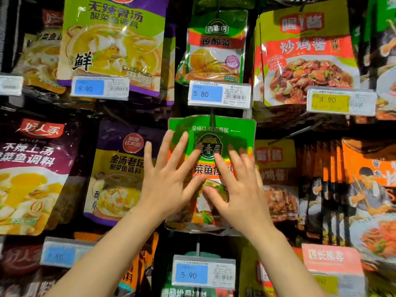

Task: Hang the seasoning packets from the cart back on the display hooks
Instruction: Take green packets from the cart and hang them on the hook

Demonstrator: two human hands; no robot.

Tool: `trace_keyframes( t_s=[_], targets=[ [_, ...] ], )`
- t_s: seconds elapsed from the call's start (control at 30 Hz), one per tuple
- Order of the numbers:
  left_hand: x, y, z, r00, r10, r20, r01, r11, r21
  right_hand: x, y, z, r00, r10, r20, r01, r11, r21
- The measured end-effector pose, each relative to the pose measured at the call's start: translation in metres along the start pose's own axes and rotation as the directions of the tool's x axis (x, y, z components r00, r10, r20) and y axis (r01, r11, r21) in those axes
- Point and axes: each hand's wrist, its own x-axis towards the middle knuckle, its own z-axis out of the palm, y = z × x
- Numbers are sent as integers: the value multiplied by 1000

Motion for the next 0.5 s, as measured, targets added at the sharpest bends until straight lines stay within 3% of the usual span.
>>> trace_keyframes(
  t_s=[0.3,0.4,0.5],
  targets=[
    [-26,-11,12,947,-12,320,16,1000,-8,-9,3,9,947,47,318,-57,998,23],
    [-41,-8,3,936,-1,352,24,998,-60,-13,-2,1,953,51,300,-78,994,80],
    [-50,-7,-14,954,20,299,23,990,-138,-21,-13,-8,969,55,240,-101,978,181]
  ],
)
